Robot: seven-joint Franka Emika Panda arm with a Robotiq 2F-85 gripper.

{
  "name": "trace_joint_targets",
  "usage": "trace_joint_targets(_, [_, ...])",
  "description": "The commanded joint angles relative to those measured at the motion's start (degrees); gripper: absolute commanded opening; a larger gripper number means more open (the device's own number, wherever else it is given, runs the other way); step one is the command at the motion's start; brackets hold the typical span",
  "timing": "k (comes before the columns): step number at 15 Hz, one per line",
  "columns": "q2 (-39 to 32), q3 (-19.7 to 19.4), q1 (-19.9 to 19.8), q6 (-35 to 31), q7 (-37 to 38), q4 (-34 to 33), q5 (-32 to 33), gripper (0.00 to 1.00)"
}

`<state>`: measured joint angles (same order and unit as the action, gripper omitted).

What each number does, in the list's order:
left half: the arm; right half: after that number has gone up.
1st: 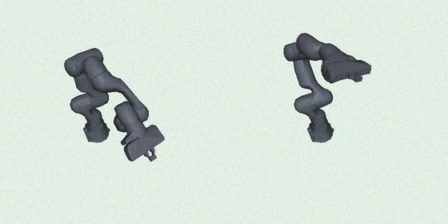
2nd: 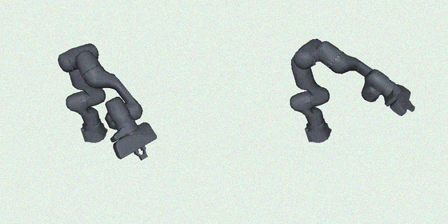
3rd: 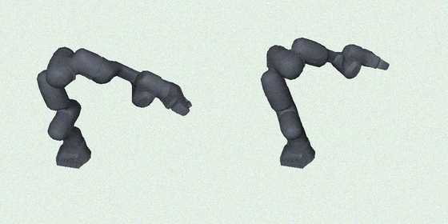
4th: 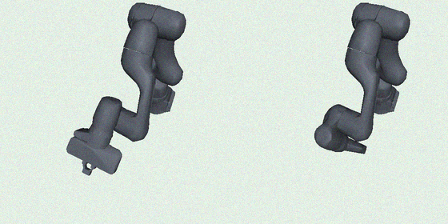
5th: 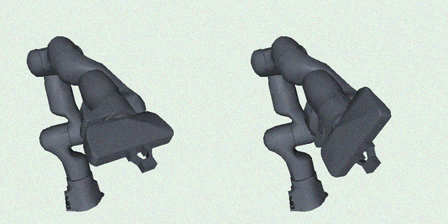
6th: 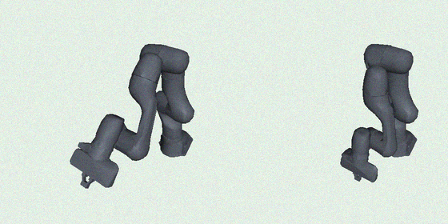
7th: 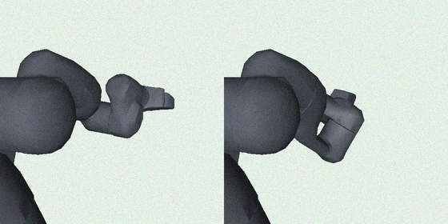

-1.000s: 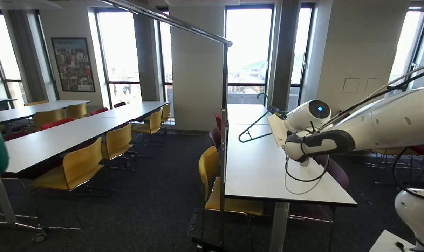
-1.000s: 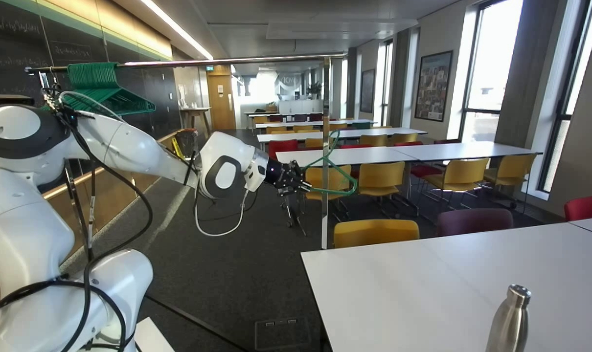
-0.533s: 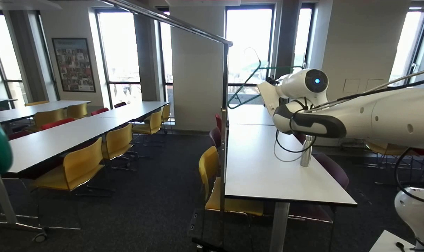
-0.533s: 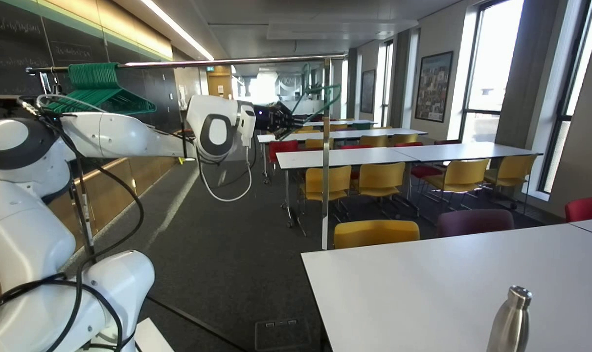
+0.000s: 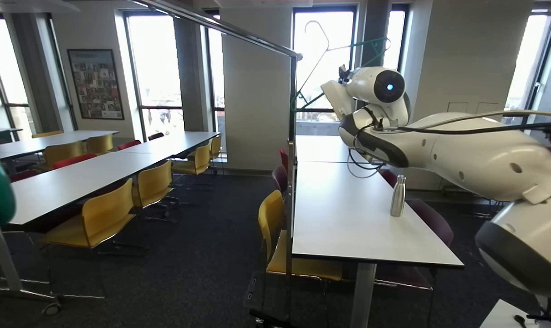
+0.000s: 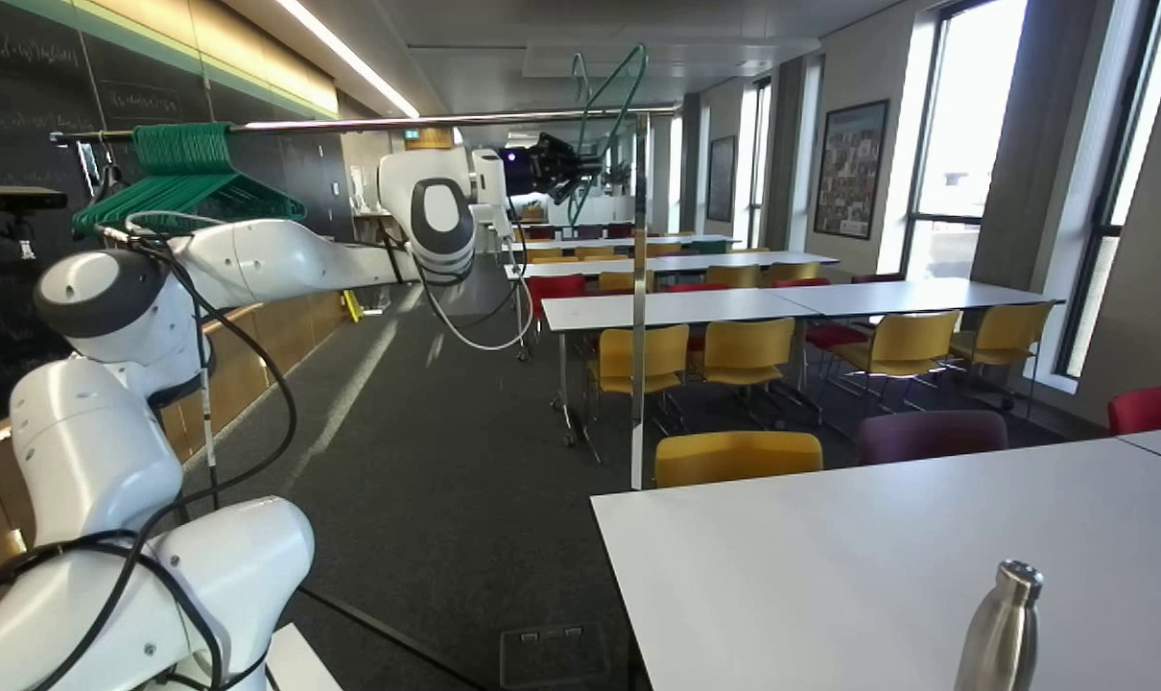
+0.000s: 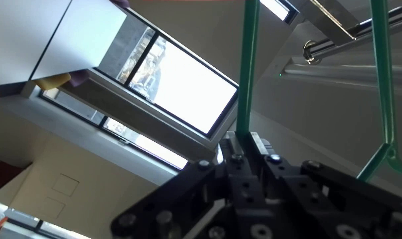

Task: Put the coat hanger on the hook

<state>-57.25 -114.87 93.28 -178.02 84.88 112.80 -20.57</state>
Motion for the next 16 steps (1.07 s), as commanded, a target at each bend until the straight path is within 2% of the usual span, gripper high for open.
trace_joint_targets(1, [-3.10,0.42,-8.78,2.38,-1.31,-7.49,-0.50,0.02])
trace_joint_targets(6, [-5.53,0.15,-13.30,5.19,-1.52,-12.98,0.02,0.02])
trace_joint_targets(16, [-5.31,3.34,-14.15,11.15,-5.98,-18.44,2.16,0.02])
